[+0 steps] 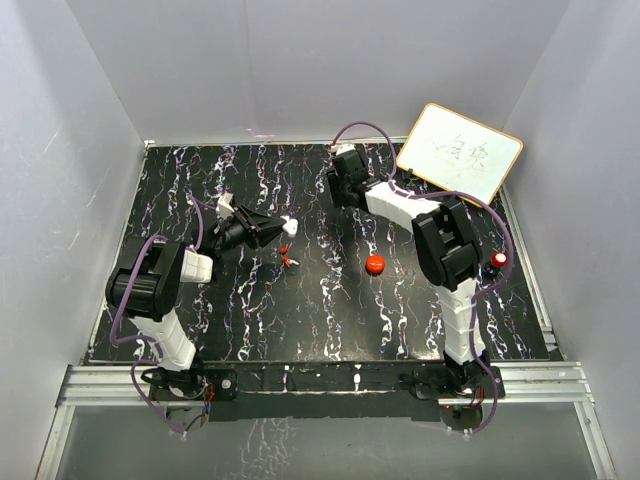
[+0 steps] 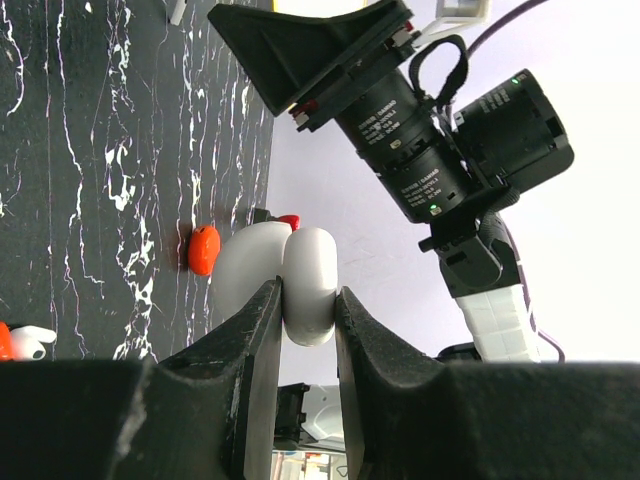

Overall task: Insert the wireless bluetooth earbuds into the charging case
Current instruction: Pick up the earbud from the center of the board.

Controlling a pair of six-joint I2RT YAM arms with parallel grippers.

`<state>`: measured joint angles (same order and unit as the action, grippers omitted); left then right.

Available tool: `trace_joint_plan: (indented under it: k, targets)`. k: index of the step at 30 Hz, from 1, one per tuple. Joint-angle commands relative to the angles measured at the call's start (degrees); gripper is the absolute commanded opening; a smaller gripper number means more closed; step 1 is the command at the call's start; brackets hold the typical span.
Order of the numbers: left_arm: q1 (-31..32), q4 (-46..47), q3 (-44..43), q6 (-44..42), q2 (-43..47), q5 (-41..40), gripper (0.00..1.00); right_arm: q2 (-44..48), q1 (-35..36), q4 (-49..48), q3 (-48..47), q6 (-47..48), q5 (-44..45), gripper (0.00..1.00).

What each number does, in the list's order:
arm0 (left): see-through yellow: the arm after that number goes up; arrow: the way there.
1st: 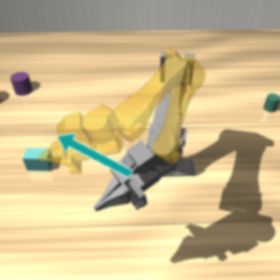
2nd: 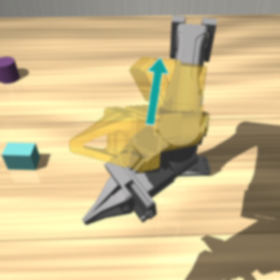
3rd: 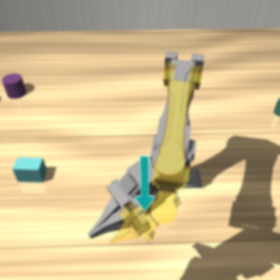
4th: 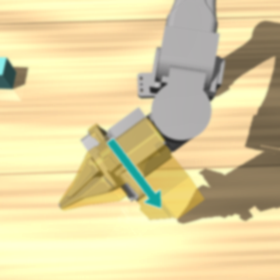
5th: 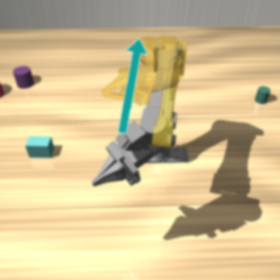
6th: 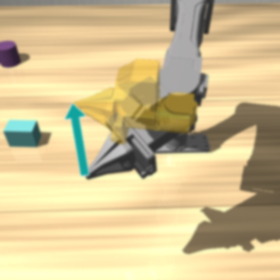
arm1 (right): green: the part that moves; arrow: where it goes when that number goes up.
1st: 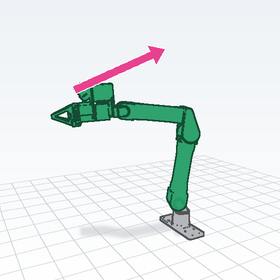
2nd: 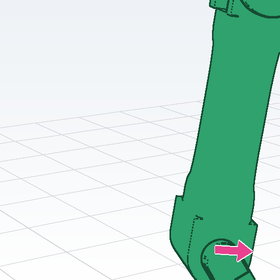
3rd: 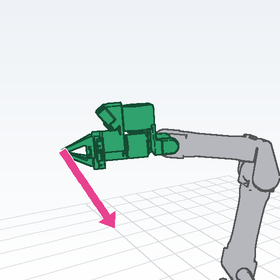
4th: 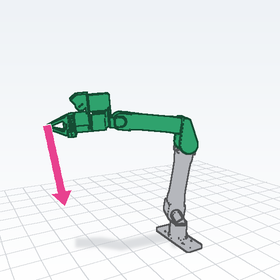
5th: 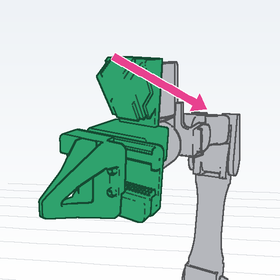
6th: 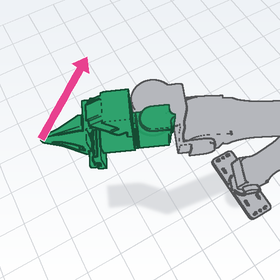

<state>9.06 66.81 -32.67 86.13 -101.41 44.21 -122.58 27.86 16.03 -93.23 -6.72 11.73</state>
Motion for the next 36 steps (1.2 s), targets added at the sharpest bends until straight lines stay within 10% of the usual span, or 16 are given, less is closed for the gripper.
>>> trace_joint_plan:
  k: [1, 36]
  targets:
    - [-0.42, 0.96, -0.83, -0.34, 3.68, 1.19, 0.0, -0.95, 0.17, 0.36, -3.84, 2.59, 0.61, 0.4]
    - [-0.45, 1.31, -0.98, -0.25, 3.32, 1.99, 0.0, -6.08, 0.14, -0.49, -6.93, 4.6, -1.84, 0.27]
